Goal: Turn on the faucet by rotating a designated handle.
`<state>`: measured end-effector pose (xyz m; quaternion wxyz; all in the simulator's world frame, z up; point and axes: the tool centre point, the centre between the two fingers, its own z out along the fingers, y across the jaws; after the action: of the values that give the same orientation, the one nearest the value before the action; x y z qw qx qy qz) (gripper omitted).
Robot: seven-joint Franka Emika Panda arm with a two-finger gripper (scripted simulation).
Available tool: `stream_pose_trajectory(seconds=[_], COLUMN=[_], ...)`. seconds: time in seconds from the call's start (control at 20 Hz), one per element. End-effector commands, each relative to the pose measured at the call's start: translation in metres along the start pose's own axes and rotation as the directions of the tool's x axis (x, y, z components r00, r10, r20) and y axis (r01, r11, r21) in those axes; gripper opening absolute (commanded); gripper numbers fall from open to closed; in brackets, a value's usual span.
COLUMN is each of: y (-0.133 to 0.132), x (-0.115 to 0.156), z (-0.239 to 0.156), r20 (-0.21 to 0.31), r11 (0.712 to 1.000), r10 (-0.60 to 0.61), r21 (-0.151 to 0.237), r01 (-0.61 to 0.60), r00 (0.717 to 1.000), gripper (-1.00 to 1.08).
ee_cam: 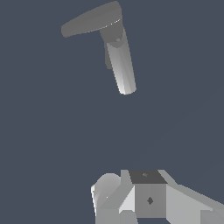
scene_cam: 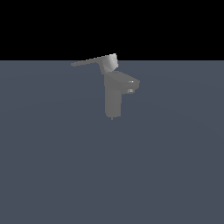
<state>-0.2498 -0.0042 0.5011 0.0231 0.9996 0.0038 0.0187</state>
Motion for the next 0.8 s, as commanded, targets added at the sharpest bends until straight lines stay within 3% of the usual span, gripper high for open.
stream_pose_trajectory(seconds=[0.0,0.75], y=[0.000,-0.014], x=[0.000,0.005], z=[0.000,-0.001], r20=[0.000,0.009], r11=[1.000,1.000], r10=[0.000,-0.018], r21=[0.000,0.003], r01=[0.000,0.018], r00=[1.000,1.000], gripper=[-1.00,-1.00])
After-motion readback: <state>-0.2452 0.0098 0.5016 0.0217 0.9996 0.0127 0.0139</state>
